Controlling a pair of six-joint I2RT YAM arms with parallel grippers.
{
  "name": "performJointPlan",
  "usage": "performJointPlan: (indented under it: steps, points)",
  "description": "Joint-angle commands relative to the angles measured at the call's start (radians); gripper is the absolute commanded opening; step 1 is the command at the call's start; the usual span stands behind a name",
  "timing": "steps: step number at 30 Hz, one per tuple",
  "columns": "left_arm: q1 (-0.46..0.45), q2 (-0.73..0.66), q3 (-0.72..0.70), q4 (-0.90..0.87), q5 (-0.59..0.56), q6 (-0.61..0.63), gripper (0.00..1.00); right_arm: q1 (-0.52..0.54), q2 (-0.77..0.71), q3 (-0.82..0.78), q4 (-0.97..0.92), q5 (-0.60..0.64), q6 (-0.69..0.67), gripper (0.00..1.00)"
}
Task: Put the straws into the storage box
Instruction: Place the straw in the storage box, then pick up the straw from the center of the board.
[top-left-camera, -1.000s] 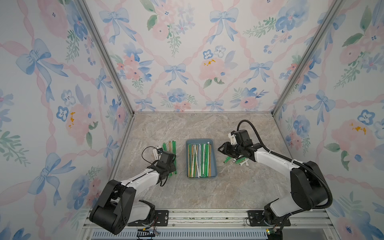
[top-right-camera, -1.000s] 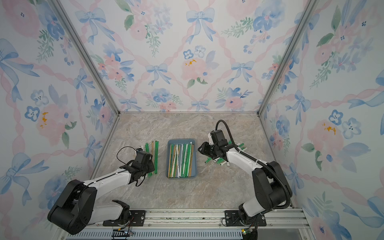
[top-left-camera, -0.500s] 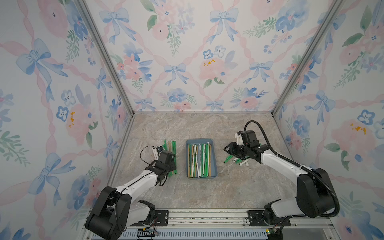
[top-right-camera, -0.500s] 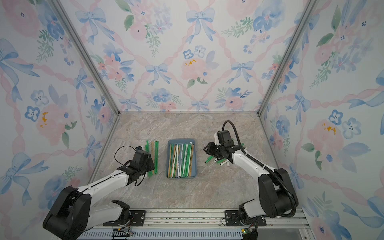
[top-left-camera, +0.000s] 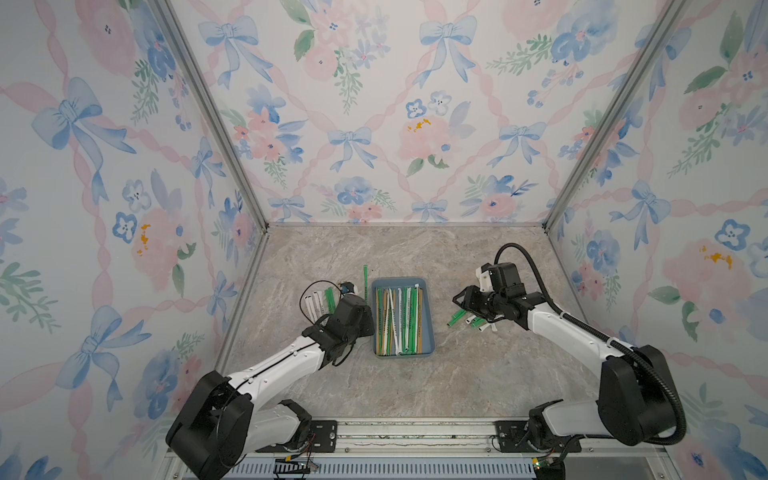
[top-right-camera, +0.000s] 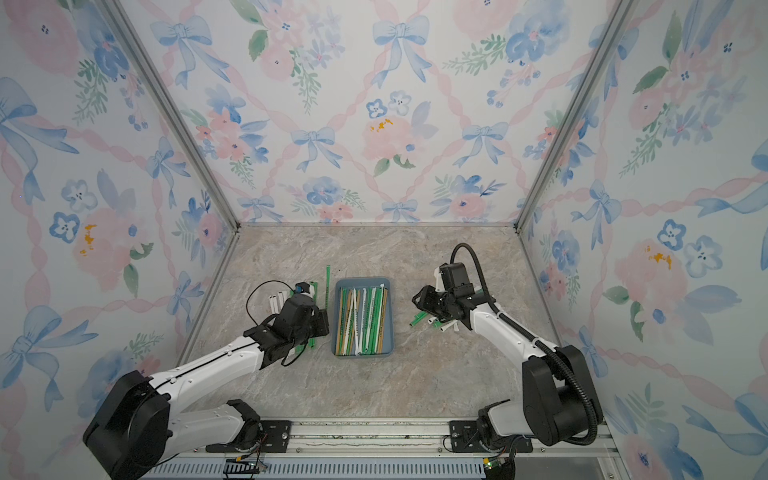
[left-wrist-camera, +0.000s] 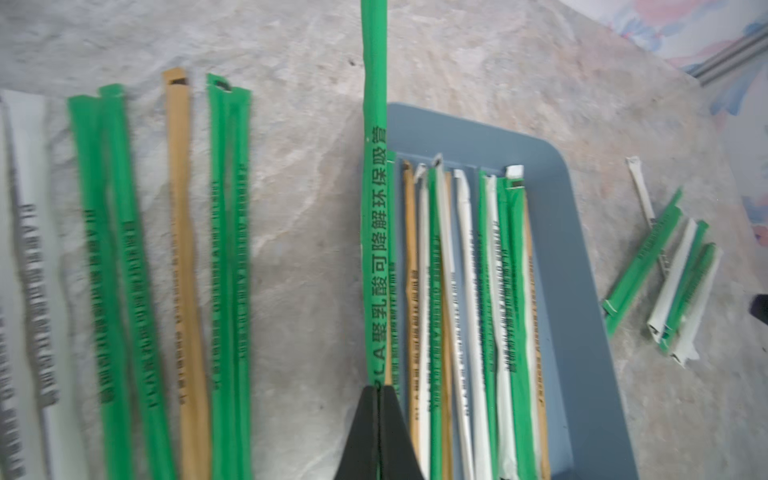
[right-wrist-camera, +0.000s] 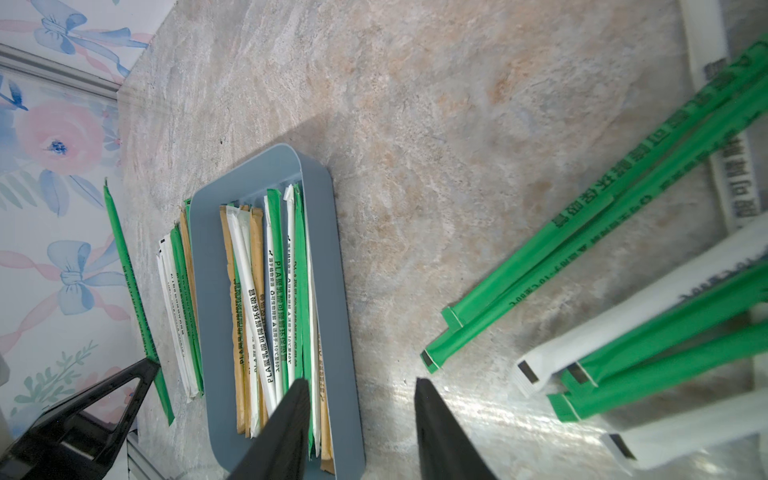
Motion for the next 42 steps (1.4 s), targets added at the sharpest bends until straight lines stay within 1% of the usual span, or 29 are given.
performJointPlan:
  steps: [1, 6, 8, 11, 14, 16, 20, 25, 28, 30, 36, 39, 42]
  points:
    - [-0.034, 0.053, 0.024, 0.023, 0.035, 0.016, 0.0, -0.003, -0.01, -0.017, -0.027, 0.022, -0.022, 0.44]
    - [-0.072, 0.095, 0.009, 0.116, 0.079, -0.014, 0.0, -0.012, -0.022, -0.01, -0.072, 0.053, -0.031, 0.44]
    - [-0.074, 0.115, 0.009, 0.124, 0.088, -0.021, 0.03, -0.015, -0.025, -0.01, -0.078, 0.054, -0.031, 0.44]
    - [-0.086, 0.137, 0.015, 0.123, 0.087, -0.022, 0.11, -0.018, -0.032, -0.012, -0.081, 0.054, -0.031, 0.44]
    - [-0.093, 0.129, 0.013, 0.121, 0.074, -0.023, 0.18, -0.021, -0.038, -0.01, -0.088, 0.059, -0.03, 0.44]
    - [-0.097, 0.116, 0.01, 0.122, 0.065, -0.02, 0.26, -0.026, -0.043, -0.007, -0.094, 0.063, -0.058, 0.44]
    - [-0.1, 0.083, -0.004, 0.122, 0.049, -0.012, 0.4, -0.045, -0.056, 0.0, -0.123, 0.083, -0.08, 0.45]
    - [-0.102, 0.042, -0.026, 0.12, 0.016, -0.016, 0.52, -0.06, -0.065, 0.041, -0.259, 0.25, -0.154, 0.46]
    - [-0.101, 0.032, -0.033, 0.122, 0.008, -0.016, 0.57, -0.086, -0.066, 0.042, -0.296, 0.314, -0.182, 0.46]
    - [-0.101, 0.029, -0.036, 0.121, 0.003, -0.015, 0.59, -0.12, -0.067, 0.032, -0.303, 0.331, -0.192, 0.46]
    - [-0.103, 0.014, -0.044, 0.122, -0.011, -0.017, 0.66, -0.238, -0.036, -0.012, -0.283, 0.282, -0.188, 0.45]
    - [-0.105, 0.006, -0.05, 0.122, -0.021, -0.019, 0.68, -0.262, -0.001, -0.031, -0.253, 0.234, -0.178, 0.44]
    - [-0.105, 0.003, -0.056, 0.121, -0.023, -0.02, 0.69, -0.264, 0.035, -0.042, -0.217, 0.206, -0.162, 0.44]
